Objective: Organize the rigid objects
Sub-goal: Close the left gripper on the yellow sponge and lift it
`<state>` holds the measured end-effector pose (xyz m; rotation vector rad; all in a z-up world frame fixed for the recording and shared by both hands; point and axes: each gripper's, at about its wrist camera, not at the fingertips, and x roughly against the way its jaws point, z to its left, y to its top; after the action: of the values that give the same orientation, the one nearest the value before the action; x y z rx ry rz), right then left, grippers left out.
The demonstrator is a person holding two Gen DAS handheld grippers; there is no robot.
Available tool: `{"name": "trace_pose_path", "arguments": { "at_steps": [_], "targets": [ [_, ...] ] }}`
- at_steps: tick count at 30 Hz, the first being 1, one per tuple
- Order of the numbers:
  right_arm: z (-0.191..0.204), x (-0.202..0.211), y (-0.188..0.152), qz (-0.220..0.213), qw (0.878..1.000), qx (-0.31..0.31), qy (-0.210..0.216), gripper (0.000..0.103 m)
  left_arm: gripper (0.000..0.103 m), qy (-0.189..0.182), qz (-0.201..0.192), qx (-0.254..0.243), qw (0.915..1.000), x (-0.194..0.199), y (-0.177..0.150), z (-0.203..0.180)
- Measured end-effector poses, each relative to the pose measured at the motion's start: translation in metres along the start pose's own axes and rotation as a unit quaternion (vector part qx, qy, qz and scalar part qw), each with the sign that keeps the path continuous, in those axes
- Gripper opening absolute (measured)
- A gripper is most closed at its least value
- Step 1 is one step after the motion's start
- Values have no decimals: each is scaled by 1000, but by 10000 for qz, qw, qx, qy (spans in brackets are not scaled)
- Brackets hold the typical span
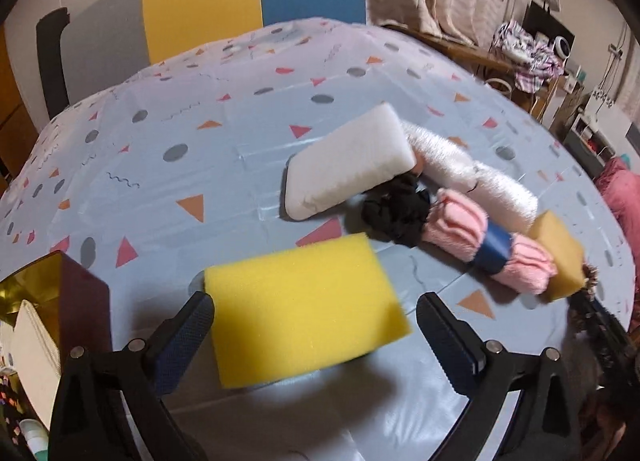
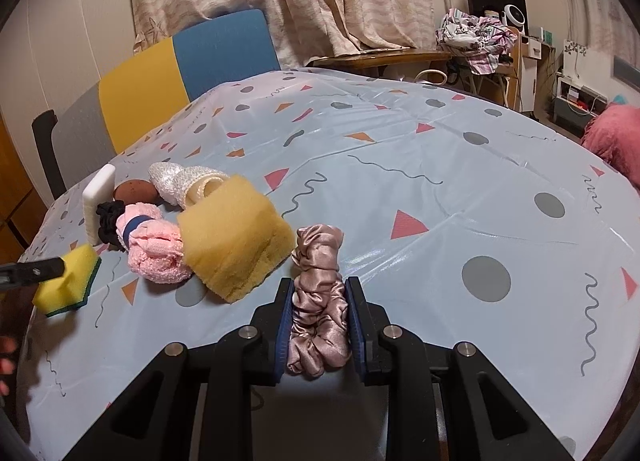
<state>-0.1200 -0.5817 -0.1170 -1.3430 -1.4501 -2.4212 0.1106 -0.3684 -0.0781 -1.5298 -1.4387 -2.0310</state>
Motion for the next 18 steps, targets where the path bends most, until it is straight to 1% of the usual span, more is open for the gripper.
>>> {"name": "trace_pose_path", "arguments": {
  "at_steps": [7, 10, 13, 15, 18],
  "targets": [
    [-1, -1, 0, 0, 10000, -22, 35, 26, 103, 399, -74, -396, 9984, -16, 0, -10],
    [-1, -1, 0, 3, 10000, -23, 37, 26, 103, 499, -46, -429, 9978, -21, 1, -10],
    [-1, -1, 0, 2, 10000, -19, 29, 26, 103, 501, 62, -391, 9980, -22, 4, -10],
    [-2, -1, 0, 1, 10000, -17, 28, 26, 102, 438, 91, -377, 9983, -21, 4, -8],
    [-1, -1, 0, 2, 10000, -15, 27, 26, 96, 242, 22, -269, 9993, -15, 1, -3]
  ]
}}
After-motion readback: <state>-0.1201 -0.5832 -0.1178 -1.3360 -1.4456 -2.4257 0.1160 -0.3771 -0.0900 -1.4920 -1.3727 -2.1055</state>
